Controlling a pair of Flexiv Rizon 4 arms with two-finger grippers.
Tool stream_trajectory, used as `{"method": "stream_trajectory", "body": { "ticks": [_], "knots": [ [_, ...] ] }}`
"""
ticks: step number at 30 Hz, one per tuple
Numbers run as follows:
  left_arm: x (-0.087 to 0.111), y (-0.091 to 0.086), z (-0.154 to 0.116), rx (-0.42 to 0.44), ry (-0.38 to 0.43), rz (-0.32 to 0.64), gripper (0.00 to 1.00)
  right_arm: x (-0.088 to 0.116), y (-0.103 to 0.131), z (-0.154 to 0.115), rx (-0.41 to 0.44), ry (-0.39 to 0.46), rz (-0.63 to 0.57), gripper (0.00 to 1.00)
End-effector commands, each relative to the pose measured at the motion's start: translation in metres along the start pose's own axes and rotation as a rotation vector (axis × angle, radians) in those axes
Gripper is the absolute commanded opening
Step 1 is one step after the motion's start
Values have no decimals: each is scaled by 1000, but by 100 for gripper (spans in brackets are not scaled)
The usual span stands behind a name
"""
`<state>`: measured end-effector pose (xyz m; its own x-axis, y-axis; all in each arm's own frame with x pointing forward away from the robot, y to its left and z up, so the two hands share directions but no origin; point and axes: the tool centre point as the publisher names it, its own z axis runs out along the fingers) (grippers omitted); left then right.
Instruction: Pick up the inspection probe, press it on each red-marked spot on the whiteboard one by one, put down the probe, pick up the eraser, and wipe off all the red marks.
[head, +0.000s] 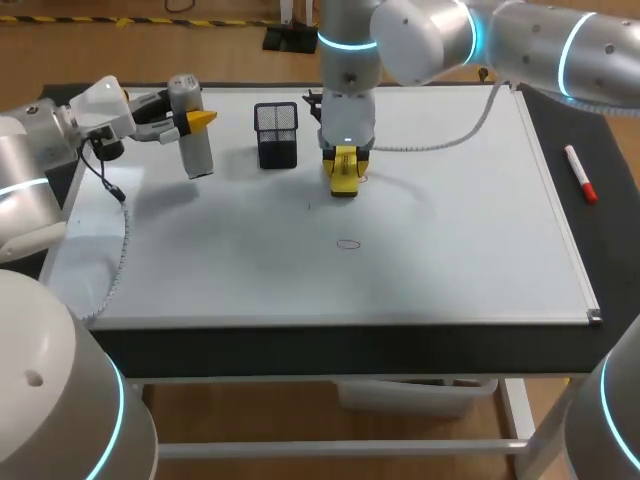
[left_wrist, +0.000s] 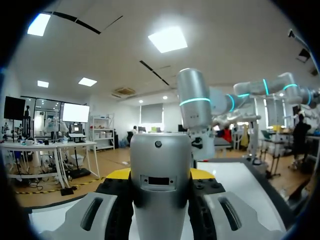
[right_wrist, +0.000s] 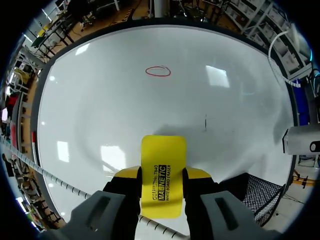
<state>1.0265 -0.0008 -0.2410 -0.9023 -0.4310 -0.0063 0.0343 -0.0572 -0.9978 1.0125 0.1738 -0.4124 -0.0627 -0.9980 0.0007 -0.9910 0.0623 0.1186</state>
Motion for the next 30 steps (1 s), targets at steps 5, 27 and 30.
{"method": "stream_trajectory", "body": {
  "ticks": [5,27,30],
  "knots": [
    [1,-1,0,1,-2,2,0,-2,-3,3,-5,7,-14,0],
    [1,-1,0,1,-2,2,0,8,-5,15,-45,1,6,0],
    [1,-1,0,1,-2,2,0,12,-5,16,-46,-1,22,0]
  ]
}}
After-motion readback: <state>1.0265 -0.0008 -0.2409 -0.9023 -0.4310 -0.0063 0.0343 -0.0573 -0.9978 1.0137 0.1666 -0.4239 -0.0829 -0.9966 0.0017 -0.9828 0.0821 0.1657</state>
